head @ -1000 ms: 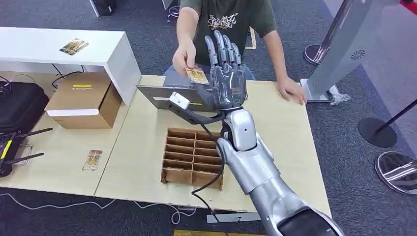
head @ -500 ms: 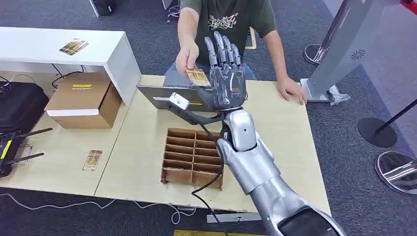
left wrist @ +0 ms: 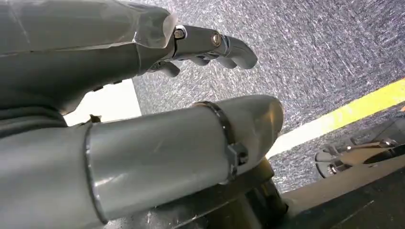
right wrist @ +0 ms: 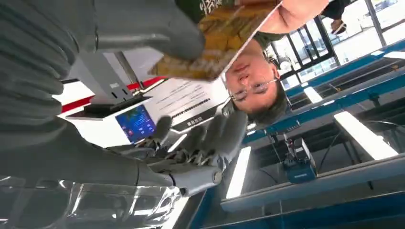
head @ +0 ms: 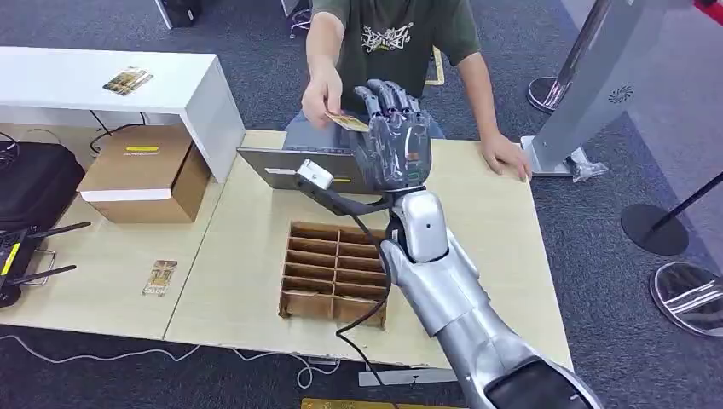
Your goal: Pass the card to the sensor for recognition and then transmit it.
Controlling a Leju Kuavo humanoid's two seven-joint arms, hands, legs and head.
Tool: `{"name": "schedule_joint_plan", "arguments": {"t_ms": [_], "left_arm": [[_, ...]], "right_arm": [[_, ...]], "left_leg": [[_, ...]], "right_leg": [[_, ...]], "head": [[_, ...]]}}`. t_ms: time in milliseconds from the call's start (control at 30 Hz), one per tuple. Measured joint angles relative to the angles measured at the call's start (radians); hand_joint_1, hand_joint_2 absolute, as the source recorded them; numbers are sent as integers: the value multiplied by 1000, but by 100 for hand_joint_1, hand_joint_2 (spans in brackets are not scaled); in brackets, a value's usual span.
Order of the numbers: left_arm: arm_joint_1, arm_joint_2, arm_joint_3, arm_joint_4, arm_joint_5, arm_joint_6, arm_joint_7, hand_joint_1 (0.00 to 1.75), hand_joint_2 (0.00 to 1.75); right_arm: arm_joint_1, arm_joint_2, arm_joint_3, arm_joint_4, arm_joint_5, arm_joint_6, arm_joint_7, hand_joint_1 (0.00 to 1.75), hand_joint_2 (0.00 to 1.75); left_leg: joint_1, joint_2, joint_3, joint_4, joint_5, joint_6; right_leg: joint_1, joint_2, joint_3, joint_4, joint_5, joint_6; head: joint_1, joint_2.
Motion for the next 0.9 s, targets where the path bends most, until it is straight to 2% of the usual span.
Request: {"name": "schedule_joint_plan", "arguments": {"t_ms": [900], "left_arm": [[0,5,0,0,6,4,0,0,0]], "right_arm": [[0,-2,0,0,-9,-5,0,175,175]], "left_leg": [[0,0,0,0,0,0]], "right_leg": [[0,0,0,0,0,0]], "head": [[0,0]]}}
